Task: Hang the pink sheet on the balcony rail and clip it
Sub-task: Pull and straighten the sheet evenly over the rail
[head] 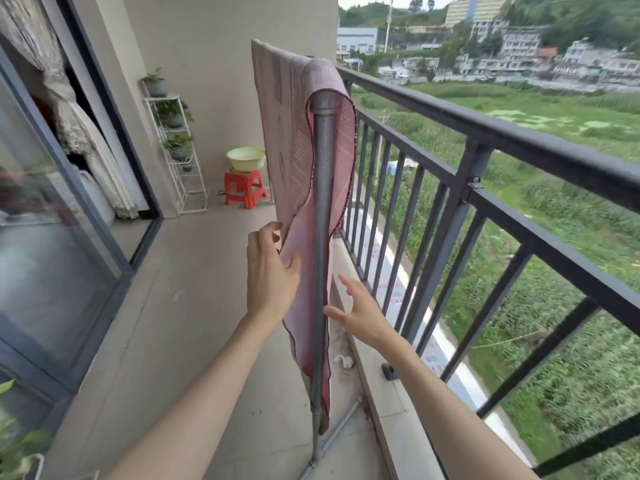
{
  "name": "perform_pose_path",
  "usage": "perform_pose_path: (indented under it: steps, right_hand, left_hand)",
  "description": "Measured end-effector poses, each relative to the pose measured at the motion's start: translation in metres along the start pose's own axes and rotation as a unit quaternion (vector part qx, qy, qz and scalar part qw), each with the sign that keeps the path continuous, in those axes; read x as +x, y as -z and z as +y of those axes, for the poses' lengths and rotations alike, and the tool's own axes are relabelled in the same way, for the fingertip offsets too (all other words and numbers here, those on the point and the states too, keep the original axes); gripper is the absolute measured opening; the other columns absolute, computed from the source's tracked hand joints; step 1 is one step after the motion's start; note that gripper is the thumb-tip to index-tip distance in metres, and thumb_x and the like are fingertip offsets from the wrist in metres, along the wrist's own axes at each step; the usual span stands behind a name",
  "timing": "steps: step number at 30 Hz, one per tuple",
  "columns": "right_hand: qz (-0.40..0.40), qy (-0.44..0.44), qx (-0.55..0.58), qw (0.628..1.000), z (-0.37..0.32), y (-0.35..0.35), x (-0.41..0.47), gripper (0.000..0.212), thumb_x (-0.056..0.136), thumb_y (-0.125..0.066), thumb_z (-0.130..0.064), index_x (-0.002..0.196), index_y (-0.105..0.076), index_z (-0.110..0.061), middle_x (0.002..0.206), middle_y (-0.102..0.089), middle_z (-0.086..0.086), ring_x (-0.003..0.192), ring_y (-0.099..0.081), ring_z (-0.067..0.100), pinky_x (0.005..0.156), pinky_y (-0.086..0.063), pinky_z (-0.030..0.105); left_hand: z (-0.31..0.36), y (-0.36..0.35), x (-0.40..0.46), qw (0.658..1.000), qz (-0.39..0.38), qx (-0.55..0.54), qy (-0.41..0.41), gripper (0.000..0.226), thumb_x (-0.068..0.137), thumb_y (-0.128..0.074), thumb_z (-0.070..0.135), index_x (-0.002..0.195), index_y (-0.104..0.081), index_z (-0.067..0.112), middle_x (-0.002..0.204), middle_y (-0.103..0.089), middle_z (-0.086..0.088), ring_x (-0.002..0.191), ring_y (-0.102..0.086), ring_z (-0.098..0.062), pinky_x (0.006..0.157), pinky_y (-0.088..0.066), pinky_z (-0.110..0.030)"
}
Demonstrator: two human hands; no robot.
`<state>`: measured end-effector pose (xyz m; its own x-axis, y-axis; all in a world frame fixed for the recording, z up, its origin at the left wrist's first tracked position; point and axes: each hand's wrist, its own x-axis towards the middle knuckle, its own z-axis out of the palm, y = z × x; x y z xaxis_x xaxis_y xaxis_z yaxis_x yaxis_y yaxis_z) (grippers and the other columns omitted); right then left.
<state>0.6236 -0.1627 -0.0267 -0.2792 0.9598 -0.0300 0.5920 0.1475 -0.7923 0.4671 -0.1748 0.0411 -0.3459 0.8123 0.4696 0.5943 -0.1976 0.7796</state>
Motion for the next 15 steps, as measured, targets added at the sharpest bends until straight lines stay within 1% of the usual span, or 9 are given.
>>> perform_pose_path:
  steps: [2,5,6,7,8,9,10,12,15]
  right_hand:
    - [-0.039,-0.018,-0.006,0.999,0.014,-0.012,-0.003,0.082,0.085,-0.063,-0.039,0.148,-0.017,-0.018,0.153,-0.023,0.0,0.14,-0.023,0.016,0.114,-0.023,0.034]
    - [-0.039,-0.039,-0.049,0.997,0.028,-0.024,0.0,0.068,0.088,-0.058,-0.037,0.145,-0.028,-0.017,0.144,-0.037,0.005,0.132,-0.036,0.021,0.109,-0.032,0.036]
    - [-0.025,-0.034,-0.063,0.997,0.029,-0.026,0.001,0.048,0.09,-0.055,-0.03,0.135,-0.044,-0.016,0.131,-0.049,0.009,0.122,-0.046,0.023,0.101,-0.039,0.034]
    - [0.0,-0.028,-0.073,0.997,0.03,-0.028,0.002,0.02,0.092,-0.053,-0.022,0.11,-0.06,-0.015,0.109,-0.06,0.009,0.105,-0.054,0.022,0.087,-0.042,0.031]
    - [0.026,-0.025,-0.076,0.996,0.03,-0.028,0.003,0.016,0.092,-0.051,-0.015,0.078,-0.058,-0.016,0.082,-0.059,0.005,0.083,-0.056,0.019,0.071,-0.04,0.03]
    - [0.05,-0.028,-0.08,0.995,0.034,-0.03,0.006,0.033,0.093,-0.048,-0.012,0.06,-0.044,-0.017,0.063,-0.049,0.001,0.064,-0.048,0.015,0.06,-0.033,0.03]
    - [0.064,-0.044,-0.087,0.993,0.036,-0.028,0.005,0.041,0.094,-0.045,-0.011,0.055,-0.033,-0.017,0.056,-0.039,0.0,0.054,-0.04,0.013,0.054,-0.027,0.031]
    - [0.106,-0.089,-0.104,0.985,0.044,-0.018,0.005,0.039,0.096,-0.04,-0.013,0.057,-0.032,-0.016,0.057,-0.039,0.001,0.054,-0.038,0.016,0.051,-0.025,0.032]
    - [0.196,-0.162,-0.034,0.967,0.064,0.009,0.007,0.022,0.096,-0.035,-0.014,0.08,-0.048,-0.006,0.074,-0.049,0.007,0.064,-0.044,0.022,0.051,-0.027,0.033]
  left_hand:
    - [-0.018,-0.001,-0.011,0.998,-0.035,0.032,0.041,0.046,0.082,-0.062,0.012,0.124,-0.043,0.007,0.117,-0.047,-0.013,0.108,-0.048,-0.028,0.091,-0.042,-0.039]
    - [-0.044,-0.006,-0.024,0.985,-0.1,0.088,0.111,0.023,0.085,-0.061,0.018,0.1,-0.054,0.002,0.1,-0.059,-0.016,0.095,-0.056,-0.032,0.077,-0.04,-0.033]
    - [-0.05,-0.008,-0.027,0.98,-0.116,0.092,0.132,0.019,0.086,-0.06,0.019,0.09,-0.056,0.001,0.093,-0.063,-0.017,0.09,-0.058,-0.033,0.074,-0.04,-0.033]
    - [-0.054,-0.011,-0.031,0.977,-0.125,0.085,0.151,0.02,0.086,-0.059,0.018,0.082,-0.056,-0.001,0.087,-0.065,-0.018,0.086,-0.059,-0.033,0.072,-0.041,-0.033]
    - [-0.057,-0.014,-0.033,0.975,-0.127,0.078,0.164,0.022,0.087,-0.058,0.017,0.078,-0.057,-0.004,0.083,-0.066,-0.02,0.084,-0.06,-0.034,0.071,-0.043,-0.034]
    - [-0.058,-0.016,-0.034,0.975,-0.122,0.072,0.173,0.023,0.087,-0.058,0.016,0.077,-0.058,-0.005,0.08,-0.067,-0.02,0.083,-0.06,-0.035,0.071,-0.043,-0.034]
    - [-0.059,-0.016,-0.034,0.975,-0.113,0.071,0.179,0.021,0.087,-0.057,0.014,0.079,-0.059,-0.005,0.08,-0.067,-0.02,0.083,-0.06,-0.034,0.071,-0.043,-0.033]
    - [-0.066,-0.012,-0.029,0.976,-0.087,0.073,0.186,0.016,0.087,-0.057,0.012,0.084,-0.061,-0.004,0.085,-0.069,-0.018,0.084,-0.061,-0.031,0.071,-0.041,-0.031]
    - [-0.087,0.009,-0.016,0.977,-0.02,0.086,0.196,0.016,0.088,-0.056,0.011,0.089,-0.062,-0.003,0.093,-0.069,-0.021,0.089,-0.063,-0.034,0.077,-0.044,-0.035]
